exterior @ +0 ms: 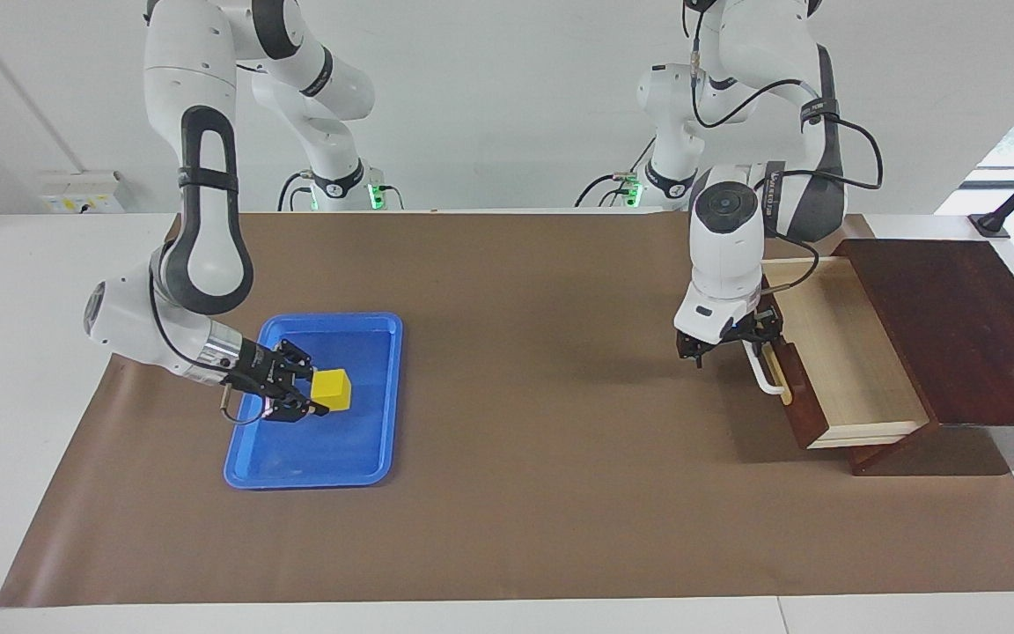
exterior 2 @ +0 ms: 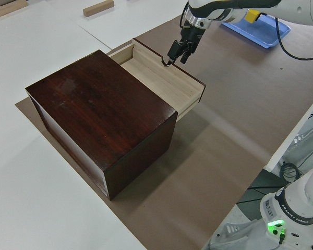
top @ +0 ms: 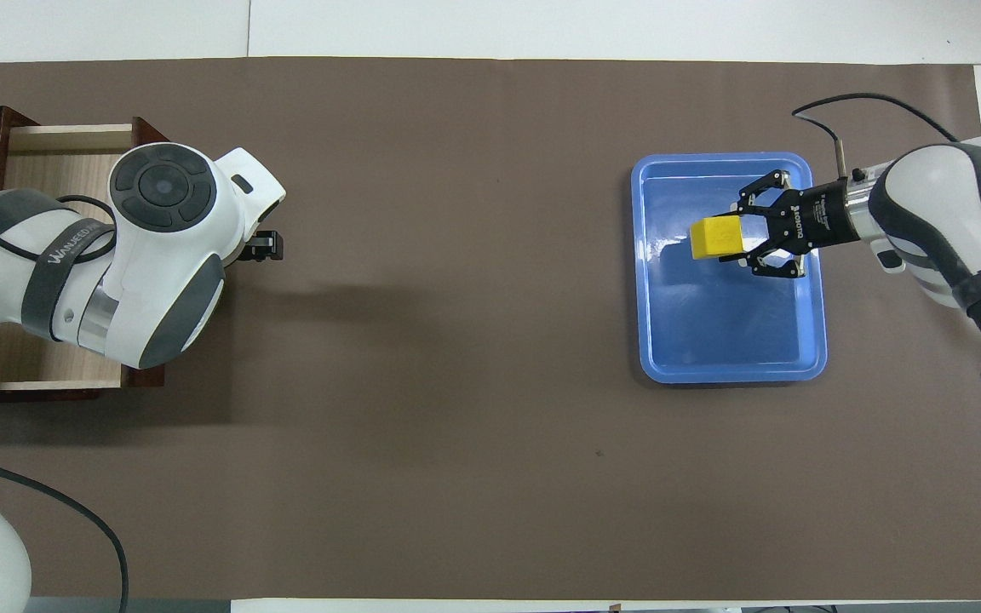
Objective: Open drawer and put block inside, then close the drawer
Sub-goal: 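Lift the cube with the right gripper while the left gripper approaches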
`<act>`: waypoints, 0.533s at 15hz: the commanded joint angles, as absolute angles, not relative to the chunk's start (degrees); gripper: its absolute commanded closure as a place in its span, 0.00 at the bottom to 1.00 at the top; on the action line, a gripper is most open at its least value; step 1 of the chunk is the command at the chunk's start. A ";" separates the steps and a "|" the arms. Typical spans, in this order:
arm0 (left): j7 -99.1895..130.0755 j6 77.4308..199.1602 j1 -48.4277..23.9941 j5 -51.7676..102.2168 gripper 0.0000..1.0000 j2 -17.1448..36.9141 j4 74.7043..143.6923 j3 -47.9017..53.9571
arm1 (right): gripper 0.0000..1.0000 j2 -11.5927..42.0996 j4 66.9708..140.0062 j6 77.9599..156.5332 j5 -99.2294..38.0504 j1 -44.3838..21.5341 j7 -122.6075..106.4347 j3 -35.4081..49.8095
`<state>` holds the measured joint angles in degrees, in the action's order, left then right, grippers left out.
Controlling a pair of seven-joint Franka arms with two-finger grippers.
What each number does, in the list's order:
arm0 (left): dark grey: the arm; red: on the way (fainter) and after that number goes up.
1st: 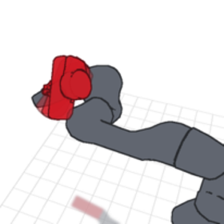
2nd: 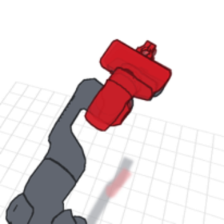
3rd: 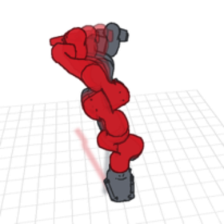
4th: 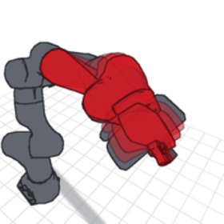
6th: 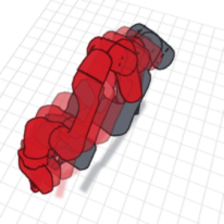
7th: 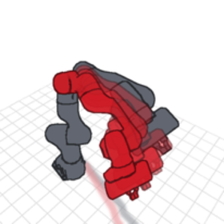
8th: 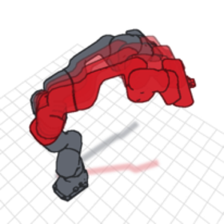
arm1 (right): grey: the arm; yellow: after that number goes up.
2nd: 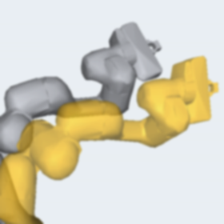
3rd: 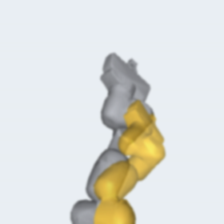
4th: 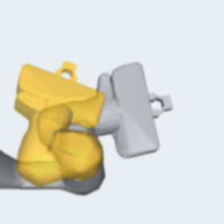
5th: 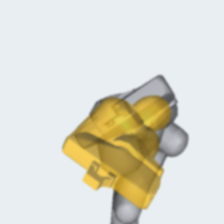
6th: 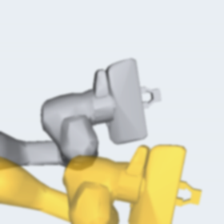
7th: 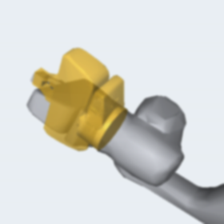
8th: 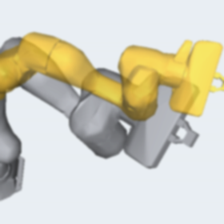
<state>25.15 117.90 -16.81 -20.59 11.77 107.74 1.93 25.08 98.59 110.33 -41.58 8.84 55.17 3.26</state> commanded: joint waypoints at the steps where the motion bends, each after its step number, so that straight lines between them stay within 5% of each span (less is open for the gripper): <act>1: 26.19 116.37 -18.63 -19.07 0.00 12.83 106.44 1.49 | 1.00 27.69 90.98 106.35 -42.89 5.47 60.09 3.87; 4: 26.19 115.59 -18.81 -18.20 0.00 12.83 106.00 1.49 | 1.00 27.86 87.64 108.09 -42.98 -0.68 68.79 3.96; 8: 27.06 102.95 -18.37 -12.41 0.00 15.73 93.28 1.41 | 1.00 27.77 87.36 117.84 -42.89 -8.77 75.50 3.96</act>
